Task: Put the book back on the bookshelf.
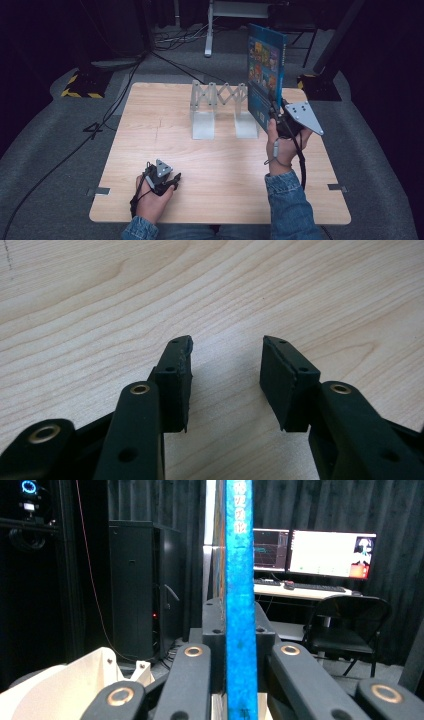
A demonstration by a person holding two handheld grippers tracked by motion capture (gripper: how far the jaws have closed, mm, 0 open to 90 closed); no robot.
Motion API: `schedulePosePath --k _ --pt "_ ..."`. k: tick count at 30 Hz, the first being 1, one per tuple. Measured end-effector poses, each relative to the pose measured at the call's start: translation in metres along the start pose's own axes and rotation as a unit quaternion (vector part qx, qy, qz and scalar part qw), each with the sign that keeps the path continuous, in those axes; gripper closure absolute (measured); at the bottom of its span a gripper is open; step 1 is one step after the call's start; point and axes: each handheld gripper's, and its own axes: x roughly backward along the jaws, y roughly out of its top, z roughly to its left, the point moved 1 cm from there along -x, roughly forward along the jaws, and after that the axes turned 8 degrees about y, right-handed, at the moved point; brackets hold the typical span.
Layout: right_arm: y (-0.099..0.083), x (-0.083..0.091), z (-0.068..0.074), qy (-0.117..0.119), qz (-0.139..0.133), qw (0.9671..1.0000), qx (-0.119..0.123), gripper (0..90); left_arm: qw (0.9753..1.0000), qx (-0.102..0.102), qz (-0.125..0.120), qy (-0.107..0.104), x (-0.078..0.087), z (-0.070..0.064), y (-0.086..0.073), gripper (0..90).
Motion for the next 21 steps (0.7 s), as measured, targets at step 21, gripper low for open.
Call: schedulePosePath --k 21 --pt "-0.072 -0.027 0.002 0.001 0.018 0.9998 -0.007 83.5 0.9998 -0.020 -0.006 -0.006 0.006 -0.008 -0.005 56.1"
